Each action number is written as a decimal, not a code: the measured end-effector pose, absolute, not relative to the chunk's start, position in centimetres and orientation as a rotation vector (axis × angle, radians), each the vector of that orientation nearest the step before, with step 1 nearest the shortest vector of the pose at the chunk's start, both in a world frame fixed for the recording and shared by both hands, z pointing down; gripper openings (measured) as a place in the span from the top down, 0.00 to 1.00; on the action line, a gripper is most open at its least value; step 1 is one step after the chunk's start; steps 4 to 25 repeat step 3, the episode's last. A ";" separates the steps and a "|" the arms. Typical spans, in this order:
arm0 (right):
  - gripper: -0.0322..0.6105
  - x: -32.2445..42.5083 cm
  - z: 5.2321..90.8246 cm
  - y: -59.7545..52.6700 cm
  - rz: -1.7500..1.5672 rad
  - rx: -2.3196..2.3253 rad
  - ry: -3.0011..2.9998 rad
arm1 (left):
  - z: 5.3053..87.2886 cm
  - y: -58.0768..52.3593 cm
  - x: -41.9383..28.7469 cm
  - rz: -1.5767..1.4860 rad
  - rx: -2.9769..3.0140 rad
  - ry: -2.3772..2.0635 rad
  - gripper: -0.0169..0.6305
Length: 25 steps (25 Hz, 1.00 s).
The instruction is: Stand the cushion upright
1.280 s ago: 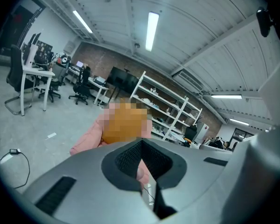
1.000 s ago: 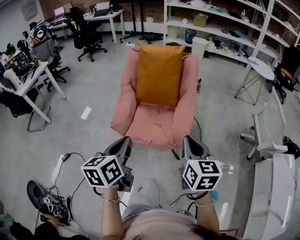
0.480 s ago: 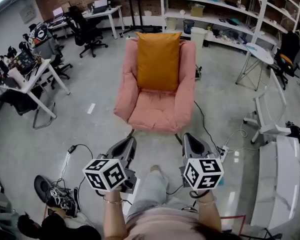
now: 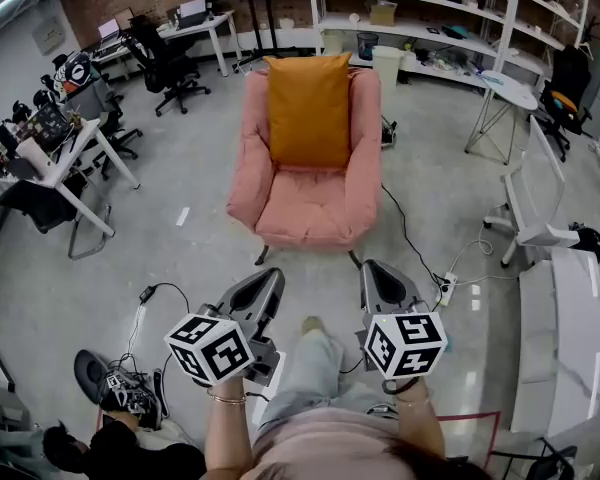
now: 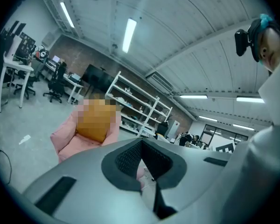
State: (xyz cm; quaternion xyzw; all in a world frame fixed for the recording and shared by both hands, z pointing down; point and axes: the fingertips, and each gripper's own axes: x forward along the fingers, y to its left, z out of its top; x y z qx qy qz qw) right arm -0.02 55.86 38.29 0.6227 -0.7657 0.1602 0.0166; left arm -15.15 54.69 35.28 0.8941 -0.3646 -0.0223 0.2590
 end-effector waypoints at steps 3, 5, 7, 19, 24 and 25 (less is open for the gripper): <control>0.93 -0.9 37.5 56.7 0.484 1.929 -2.409 | 33.9 55.8 -14.8 -0.137 2.464 -0.936 0.98; 0.93 -0.9 37.5 56.7 0.484 1.929 -2.409 | 33.9 55.8 -14.8 -0.137 2.464 -0.936 0.98; 0.93 -0.9 37.5 56.7 0.484 1.929 -2.409 | 33.9 55.8 -14.8 -0.137 2.464 -0.936 0.98; 0.93 -0.9 37.5 56.7 0.484 1.929 -2.409 | 33.9 55.8 -14.8 -0.137 2.464 -0.936 0.98; 0.93 -0.9 37.5 56.7 0.484 1.929 -2.409 | 33.9 55.8 -14.8 -0.137 2.464 -0.936 0.98; 0.93 -0.9 37.5 56.7 0.484 1.929 -2.409 | 33.9 55.8 -14.8 -0.137 2.464 -0.936 0.98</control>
